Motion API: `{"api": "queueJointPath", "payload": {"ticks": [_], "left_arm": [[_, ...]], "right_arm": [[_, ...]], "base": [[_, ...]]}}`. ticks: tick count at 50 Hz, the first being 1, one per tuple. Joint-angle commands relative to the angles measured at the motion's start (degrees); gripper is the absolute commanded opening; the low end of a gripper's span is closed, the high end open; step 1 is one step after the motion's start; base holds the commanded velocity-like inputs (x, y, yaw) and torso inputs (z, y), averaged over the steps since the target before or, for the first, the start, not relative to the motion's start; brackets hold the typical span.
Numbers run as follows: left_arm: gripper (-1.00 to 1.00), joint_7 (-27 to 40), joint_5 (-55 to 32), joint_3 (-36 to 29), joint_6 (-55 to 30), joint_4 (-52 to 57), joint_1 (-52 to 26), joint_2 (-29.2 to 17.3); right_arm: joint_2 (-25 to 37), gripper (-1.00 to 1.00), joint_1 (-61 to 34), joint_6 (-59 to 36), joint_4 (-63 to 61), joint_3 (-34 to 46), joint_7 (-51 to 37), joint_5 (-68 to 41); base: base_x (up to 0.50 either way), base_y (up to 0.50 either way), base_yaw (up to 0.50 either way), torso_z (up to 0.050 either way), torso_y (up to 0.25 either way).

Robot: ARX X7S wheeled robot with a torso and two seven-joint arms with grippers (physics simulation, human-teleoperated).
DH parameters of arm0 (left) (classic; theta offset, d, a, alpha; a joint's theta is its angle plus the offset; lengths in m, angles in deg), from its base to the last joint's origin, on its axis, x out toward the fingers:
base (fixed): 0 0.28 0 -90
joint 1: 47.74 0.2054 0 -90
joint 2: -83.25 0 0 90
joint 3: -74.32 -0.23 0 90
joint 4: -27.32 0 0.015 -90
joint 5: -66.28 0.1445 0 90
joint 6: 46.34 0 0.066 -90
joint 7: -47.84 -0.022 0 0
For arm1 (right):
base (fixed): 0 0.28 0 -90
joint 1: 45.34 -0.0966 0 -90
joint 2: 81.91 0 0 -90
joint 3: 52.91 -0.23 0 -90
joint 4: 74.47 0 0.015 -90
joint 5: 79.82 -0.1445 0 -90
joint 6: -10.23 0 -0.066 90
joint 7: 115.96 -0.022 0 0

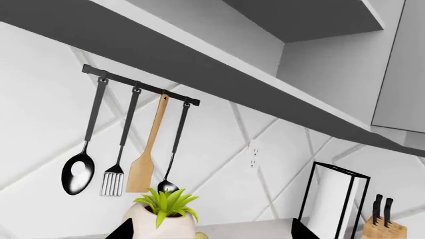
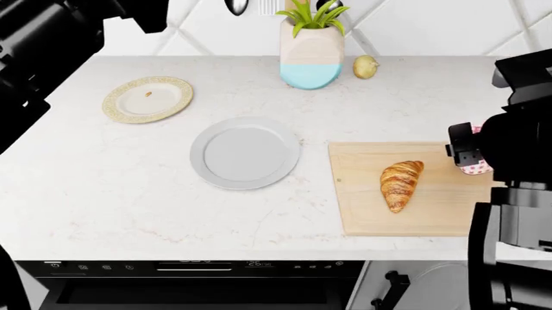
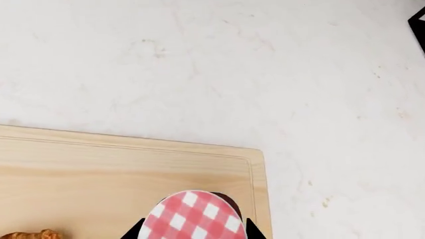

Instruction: From the different types of pastries on the counter, select a croissant and place it on the cutting board. Then retrieve a jar of jam from the cabinet and place it alongside the croissant on the cutting board.

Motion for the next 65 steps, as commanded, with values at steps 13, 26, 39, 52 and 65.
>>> {"api": "queueJointPath", "payload": {"ticks": [13,26,39,52,65], "left_arm": [[1.0,-1.2,1.1,-0.7,0.9,-0.9,0.4,-0.4],[1.0,-0.8,1.1,-1.1,1.2,-0.6,0.4,-0.3],[1.0,0.6,0.2,-1.2,1.1,-0.2,-0.2,-0.1],[1.0,0.7,-0.1,-1.4,1.3,-0.4,-0.8,-0.2],[1.0,-0.5,0.6,-1.3,2.0,-0.6,-0.4,-0.9]], "right_arm": [[0.4,1.0,1.3,2.0,2.3,0.2,-1.7,-0.5],[0.4,1.0,-0.4,2.6,3.3,-0.5,-2.9,-1.3],[1.1,1.0,-8.4,0.3,0.5,1.1,2.4,-0.2],[1.8,1.0,-14.6,-8.0,-12.2,5.1,15.9,4.8],[7.5,1.0,-19.7,-17.4,-23.8,10.0,21.5,2.0]], "base": [[0.0,0.0,0.0,0.0,0.0],[0.0,0.0,0.0,0.0,0.0],[0.0,0.0,0.0,0.0,0.0],[0.0,0.0,0.0,0.0,0.0],[0.0,0.0,0.0,0.0,0.0]]}}
